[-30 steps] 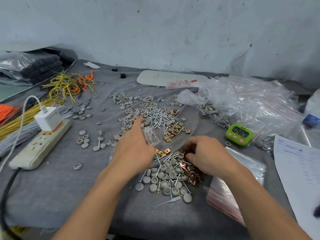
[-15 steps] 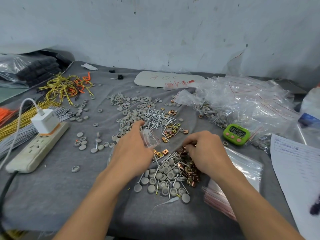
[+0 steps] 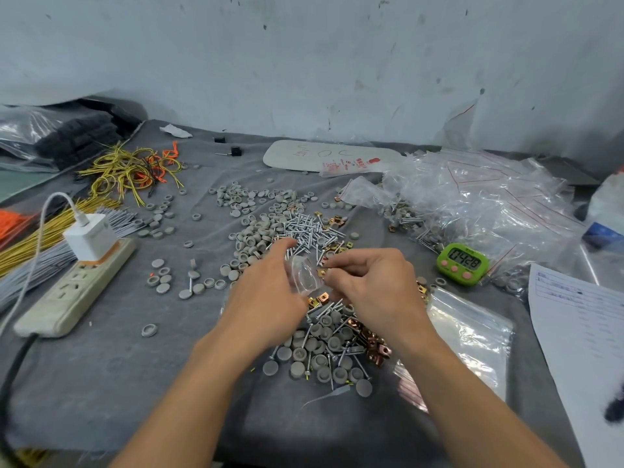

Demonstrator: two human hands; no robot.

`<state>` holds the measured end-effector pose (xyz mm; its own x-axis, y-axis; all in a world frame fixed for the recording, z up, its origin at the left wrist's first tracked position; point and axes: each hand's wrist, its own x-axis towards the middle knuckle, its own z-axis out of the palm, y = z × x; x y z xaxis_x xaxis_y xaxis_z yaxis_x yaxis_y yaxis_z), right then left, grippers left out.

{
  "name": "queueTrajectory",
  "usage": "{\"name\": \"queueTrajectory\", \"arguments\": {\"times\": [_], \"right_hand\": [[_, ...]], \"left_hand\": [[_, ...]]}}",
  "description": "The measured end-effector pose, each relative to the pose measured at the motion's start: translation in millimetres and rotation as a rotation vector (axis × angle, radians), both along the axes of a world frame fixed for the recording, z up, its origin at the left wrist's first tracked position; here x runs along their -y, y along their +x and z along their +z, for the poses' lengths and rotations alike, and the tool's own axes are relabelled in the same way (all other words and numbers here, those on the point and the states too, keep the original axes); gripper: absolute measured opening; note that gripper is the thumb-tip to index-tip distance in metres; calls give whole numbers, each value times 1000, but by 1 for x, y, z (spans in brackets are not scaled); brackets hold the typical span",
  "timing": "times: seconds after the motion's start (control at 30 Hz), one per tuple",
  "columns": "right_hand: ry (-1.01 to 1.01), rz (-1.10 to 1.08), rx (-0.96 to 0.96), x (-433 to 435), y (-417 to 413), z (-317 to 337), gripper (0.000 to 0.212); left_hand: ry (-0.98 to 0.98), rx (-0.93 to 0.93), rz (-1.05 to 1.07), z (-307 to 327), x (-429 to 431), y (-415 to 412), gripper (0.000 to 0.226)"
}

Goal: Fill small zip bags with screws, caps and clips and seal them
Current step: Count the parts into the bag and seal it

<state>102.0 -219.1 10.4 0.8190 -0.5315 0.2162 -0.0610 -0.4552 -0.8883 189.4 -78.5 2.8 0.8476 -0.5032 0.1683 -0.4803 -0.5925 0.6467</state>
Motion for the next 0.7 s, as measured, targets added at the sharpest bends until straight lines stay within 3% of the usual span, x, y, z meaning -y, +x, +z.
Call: {"name": "queueTrajectory", "arguments": {"times": [0.07, 0.2, 0.3, 0.4, 0.47, 0.57, 0.63, 0.7], "right_hand": [[-23, 14, 21, -5, 3, 1, 17], [-145, 59, 29, -13, 7, 2, 30], [-230, 80, -34, -20, 11, 1, 25], [-273, 132, -108, -24, 14, -1, 32], [-261, 148, -89, -23, 12, 1, 27], [-300, -8, 12, -10, 8, 5, 14], [-382, -125, -79, 4, 5, 5, 13], [-475, -165, -324, 16, 1, 0, 13]], "left_hand": [[-5, -6, -27, 3, -1, -2, 80], [25, -4, -99, 7, -3, -6, 83], [56, -49, -182, 9, -5, -6, 83], [56, -54, -230, 10, -7, -6, 79], [27, -47, -211, 9, -9, -4, 75], [-28, -36, -150, 8, -12, 0, 70], [-66, -47, -134, 8, -15, 2, 67], [-85, -45, -132, 9, -17, 2, 63]]}}
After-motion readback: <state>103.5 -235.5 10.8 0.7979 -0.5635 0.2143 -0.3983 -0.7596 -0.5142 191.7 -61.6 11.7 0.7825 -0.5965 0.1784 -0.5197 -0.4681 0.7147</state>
